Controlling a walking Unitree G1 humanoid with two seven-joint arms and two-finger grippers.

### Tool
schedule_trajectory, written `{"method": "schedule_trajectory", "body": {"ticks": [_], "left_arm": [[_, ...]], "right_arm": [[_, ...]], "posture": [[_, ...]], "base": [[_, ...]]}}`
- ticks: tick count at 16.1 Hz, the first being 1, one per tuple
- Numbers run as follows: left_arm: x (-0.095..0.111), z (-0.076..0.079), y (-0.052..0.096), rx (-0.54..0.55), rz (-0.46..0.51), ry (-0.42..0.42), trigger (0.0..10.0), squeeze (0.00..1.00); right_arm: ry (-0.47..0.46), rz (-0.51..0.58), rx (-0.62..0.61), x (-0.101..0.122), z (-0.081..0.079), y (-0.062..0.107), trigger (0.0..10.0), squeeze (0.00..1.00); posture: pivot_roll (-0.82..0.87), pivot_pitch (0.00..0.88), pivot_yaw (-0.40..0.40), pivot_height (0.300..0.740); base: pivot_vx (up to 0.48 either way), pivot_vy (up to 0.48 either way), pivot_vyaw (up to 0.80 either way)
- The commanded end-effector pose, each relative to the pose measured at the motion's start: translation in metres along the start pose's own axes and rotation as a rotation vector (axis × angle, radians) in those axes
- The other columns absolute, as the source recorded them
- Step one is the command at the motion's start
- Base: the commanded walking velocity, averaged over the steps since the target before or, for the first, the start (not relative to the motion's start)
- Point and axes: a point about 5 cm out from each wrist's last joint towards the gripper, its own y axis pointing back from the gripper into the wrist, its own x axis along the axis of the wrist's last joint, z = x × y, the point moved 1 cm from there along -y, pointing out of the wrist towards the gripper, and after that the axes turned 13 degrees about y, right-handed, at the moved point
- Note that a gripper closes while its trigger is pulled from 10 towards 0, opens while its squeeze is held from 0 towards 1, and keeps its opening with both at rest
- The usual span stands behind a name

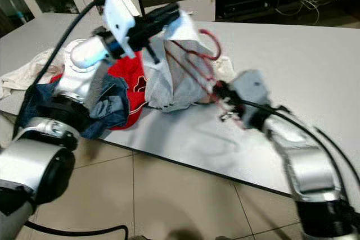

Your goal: Hang hanger

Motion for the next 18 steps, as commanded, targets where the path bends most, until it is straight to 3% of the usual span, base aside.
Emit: {"method": "schedule_trajectory", "body": {"ticks": [1, 9, 11, 15, 18], "left_arm": [[0.006, -0.003, 0.002, 0.005, 0.026, 0.003, 10.0, 0.16], [-0.007, 0.026, 0.001, -0.066, 0.023, 0.067, 10.0, 0.15], [-0.009, 0.027, 0.002, -0.068, 0.006, 0.077, 10.0, 0.07], [-0.007, 0.032, 0.0, -0.081, 0.017, 0.101, 10.0, 0.09], [-0.008, 0.03, 0.001, -0.065, 0.002, 0.053, 10.0, 0.0]], "right_arm": [[0.006, 0.028, 0.017, 0.007, -0.003, -0.005, 10.0, 0.0], [-0.027, 0.095, -0.017, 0.022, -0.005, -0.028, 10.0, 0.0], [-0.031, 0.101, -0.028, 0.022, -0.004, -0.029, 10.0, 0.0], [-0.047, 0.141, -0.051, 0.027, -0.005, -0.032, 10.0, 0.0], [-0.047, 0.149, -0.06, 0.027, -0.003, -0.031, 10.0, 0.0]], "posture": [[-0.2, 0.0, 0.169, 0.74], [-0.19, 0.0, 0.158, 0.74], [-0.18, 0.0, 0.152, 0.74], [-0.18, 0.0, 0.152, 0.74], [-0.18, 0.0, 0.153, 0.74]], "base": [[0.0, 0.0, 0.0], [0.0, 0.0, 0.0], [0.0, 0.0, 0.0], [0.0, 0.0, 0.0], [0.0, 0.0, 0.0]]}}
